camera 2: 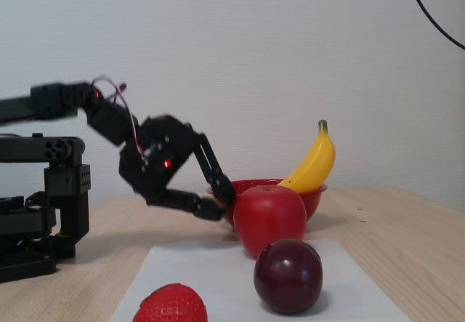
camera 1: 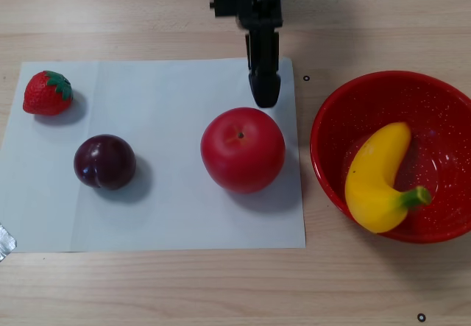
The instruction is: Grasp the banana and put it in the red bowl.
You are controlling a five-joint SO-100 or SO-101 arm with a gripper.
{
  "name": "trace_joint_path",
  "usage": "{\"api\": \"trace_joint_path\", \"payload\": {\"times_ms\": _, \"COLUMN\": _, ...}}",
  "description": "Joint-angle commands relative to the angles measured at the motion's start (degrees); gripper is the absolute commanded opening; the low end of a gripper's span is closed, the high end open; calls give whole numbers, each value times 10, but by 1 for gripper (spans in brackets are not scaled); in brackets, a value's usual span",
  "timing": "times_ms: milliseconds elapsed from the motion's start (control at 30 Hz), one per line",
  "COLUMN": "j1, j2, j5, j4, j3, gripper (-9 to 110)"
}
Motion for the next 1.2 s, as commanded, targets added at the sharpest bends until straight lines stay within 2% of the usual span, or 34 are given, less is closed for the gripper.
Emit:
{"api": "trace_joint_path", "payload": {"times_ms": 0, "j1": 4, "j2": 37, "j5": -10, "j4": -54, "j3": -2, "gripper": 0}}
{"api": "trace_joint_path", "payload": {"times_ms": 133, "j1": 6, "j2": 49, "j5": -4, "j4": -116, "j3": 71, "gripper": 0}}
{"api": "trace_joint_path", "payload": {"times_ms": 500, "j1": 4, "j2": 49, "j5": 27, "j4": 116, "j3": 71, "gripper": 0}}
{"api": "trace_joint_path", "payload": {"times_ms": 833, "j1": 4, "j2": 49, "j5": 2, "j4": 216, "j3": 71, "gripper": 0}}
{"api": "trace_joint_path", "payload": {"times_ms": 1167, "j1": 4, "j2": 49, "j5": -2, "j4": 219, "j3": 71, "gripper": 0}}
